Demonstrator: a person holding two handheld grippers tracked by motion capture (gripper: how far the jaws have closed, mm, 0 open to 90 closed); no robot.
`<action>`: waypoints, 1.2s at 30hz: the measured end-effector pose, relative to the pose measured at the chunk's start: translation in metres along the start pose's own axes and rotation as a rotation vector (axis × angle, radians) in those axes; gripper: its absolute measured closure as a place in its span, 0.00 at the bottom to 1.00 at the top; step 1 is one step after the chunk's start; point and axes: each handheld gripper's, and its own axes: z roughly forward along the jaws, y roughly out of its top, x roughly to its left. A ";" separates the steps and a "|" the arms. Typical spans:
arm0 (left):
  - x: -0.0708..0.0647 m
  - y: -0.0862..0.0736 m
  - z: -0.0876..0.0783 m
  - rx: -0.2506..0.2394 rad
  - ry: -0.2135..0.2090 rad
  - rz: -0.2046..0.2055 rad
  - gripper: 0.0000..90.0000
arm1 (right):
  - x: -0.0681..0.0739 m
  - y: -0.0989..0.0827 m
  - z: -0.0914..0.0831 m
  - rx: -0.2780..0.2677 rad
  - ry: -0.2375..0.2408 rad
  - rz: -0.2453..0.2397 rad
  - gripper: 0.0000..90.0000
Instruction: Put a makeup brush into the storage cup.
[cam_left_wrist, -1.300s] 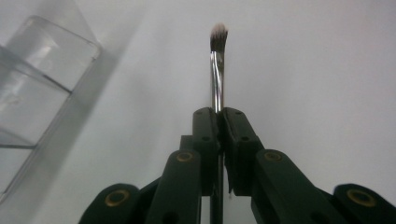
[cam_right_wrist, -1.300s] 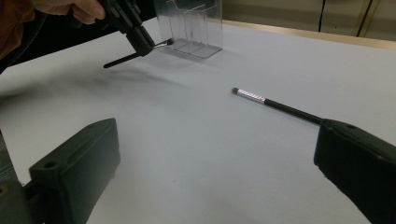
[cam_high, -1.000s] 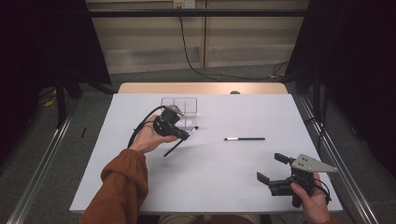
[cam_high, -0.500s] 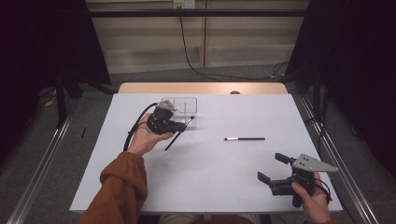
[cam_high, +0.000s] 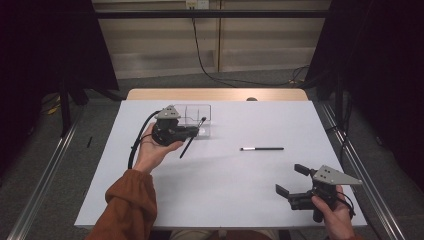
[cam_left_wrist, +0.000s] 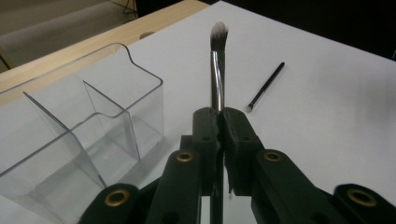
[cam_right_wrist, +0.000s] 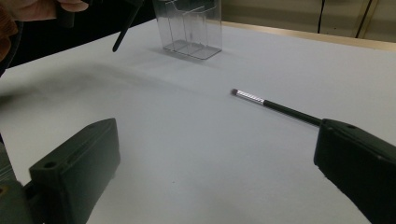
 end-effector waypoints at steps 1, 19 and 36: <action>-0.001 0.000 -0.001 -0.014 -0.005 -0.007 0.93 | 0.000 0.000 0.000 0.000 0.000 0.000 0.00; -0.006 0.005 -0.019 -0.164 0.034 -0.021 0.93 | 0.001 0.000 0.000 -0.004 0.000 -0.004 0.00; 0.002 0.013 -0.037 -0.240 0.070 -0.029 0.93 | 0.002 0.001 0.001 -0.031 0.011 -0.005 0.00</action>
